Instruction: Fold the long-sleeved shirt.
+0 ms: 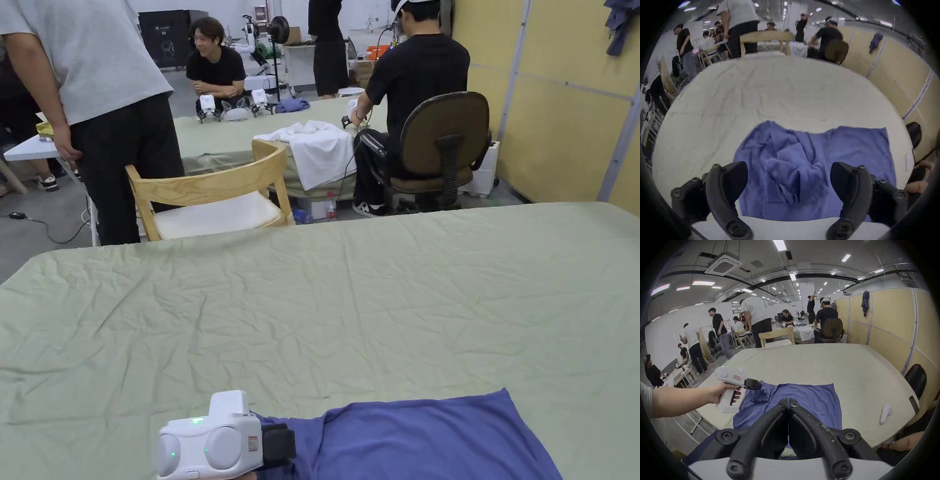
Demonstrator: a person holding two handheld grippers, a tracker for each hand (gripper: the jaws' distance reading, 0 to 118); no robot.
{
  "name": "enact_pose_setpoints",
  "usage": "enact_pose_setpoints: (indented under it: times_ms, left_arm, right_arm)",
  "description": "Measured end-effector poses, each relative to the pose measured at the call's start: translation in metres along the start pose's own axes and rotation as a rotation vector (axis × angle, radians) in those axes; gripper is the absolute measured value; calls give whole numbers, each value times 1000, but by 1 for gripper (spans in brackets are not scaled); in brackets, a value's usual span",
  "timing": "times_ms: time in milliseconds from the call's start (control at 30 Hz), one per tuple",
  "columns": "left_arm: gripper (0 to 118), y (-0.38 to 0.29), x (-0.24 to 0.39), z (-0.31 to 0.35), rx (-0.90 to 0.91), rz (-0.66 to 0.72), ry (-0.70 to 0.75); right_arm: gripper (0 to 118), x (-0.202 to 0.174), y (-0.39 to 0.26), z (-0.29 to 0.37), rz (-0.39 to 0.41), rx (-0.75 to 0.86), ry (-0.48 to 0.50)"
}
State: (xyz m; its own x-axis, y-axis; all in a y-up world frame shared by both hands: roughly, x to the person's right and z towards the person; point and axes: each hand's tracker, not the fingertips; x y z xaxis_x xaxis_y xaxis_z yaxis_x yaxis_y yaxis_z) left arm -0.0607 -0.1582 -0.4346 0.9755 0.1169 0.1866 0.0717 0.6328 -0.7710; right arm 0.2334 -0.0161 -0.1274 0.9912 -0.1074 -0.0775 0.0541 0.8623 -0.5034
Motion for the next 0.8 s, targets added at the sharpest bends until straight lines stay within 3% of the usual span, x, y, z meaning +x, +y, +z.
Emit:
enact_pose_setpoints:
  times_ms: [67,100,167,267,333,467,600,633,667,700,733,767,800]
  left_arm:
    - [99,-7,-5,34,28,-22,-44]
    - [79,-12,-8,47,17,-37,-69]
    - [2,-33,-24,63,34,-104,-95]
    - [1,-69,-42,82,4,-4,-25]
    - [0,-77,-54,79,-49,44,-97]
    - [0,-67,-58,61,-28,-40,-17]
    - [0,-33,-61,43,-12,12,-39]
    - [1,-24,-62,33,-8,18,-42]
    - [16,-13,-65,19,-6,23,-47]
    - [46,-5,-65,7,-4,25,-45]
    - [86,3,-66,-8,1,27,-48]
    - [118,11,-66,-27,7,37,-45]
    - [112,13,-68,-43,-2,53,-13]
  right_arm:
    - [3,-2,-2,-7,-5,-2,11]
    - [3,-3,-3,-11,-12,-5,15]
    - [3,-5,-9,-22,-24,-12,22]
    - [3,-8,-16,-38,-39,-40,35]
    - [3,-9,-19,-51,-54,-76,44]
    - [3,-11,-17,-71,-49,-92,68]
    - [3,-7,-15,-86,-45,-95,69]
    - [3,-5,-16,-91,-46,-99,65]
    - [3,-2,-17,-95,-48,-106,59]
    - [3,1,-18,-98,-51,-112,53]
    - [3,4,-18,-102,-56,-121,47]
    - [3,8,-20,-107,-61,-133,40]
    - [3,12,-21,-111,-65,-144,30]
